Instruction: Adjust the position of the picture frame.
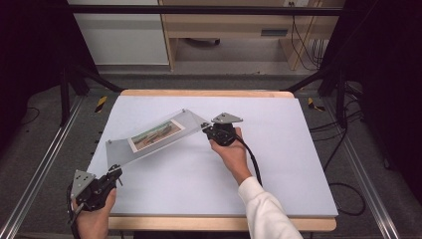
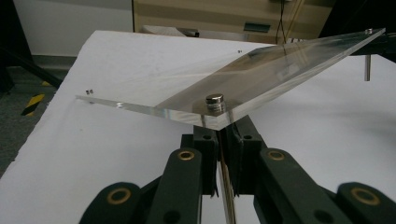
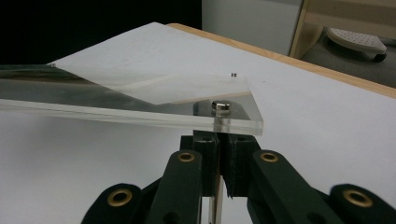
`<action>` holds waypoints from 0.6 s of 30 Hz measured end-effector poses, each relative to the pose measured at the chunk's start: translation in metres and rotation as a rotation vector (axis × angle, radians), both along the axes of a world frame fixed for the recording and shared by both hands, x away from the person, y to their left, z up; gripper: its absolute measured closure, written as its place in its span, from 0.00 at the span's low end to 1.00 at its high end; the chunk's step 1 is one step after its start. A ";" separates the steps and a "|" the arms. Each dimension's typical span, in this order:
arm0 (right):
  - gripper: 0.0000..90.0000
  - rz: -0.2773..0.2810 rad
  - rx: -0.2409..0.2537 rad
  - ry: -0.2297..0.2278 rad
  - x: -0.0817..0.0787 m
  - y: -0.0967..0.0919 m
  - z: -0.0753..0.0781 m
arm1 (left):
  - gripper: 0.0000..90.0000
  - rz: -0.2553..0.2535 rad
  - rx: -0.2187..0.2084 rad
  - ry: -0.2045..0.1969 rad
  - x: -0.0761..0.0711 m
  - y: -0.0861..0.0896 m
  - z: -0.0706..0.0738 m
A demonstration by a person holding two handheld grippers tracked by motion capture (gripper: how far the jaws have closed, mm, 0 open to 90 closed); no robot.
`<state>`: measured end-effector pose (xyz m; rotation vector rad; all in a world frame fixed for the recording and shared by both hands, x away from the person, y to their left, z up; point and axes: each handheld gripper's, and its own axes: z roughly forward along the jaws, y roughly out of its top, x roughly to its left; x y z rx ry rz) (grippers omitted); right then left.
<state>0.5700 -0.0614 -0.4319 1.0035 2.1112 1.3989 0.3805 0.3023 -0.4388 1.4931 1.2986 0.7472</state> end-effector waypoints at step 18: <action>0.95 -0.081 0.021 -0.024 -0.012 -0.046 0.025 | 0.91 -0.096 0.002 -0.034 0.020 -0.033 0.027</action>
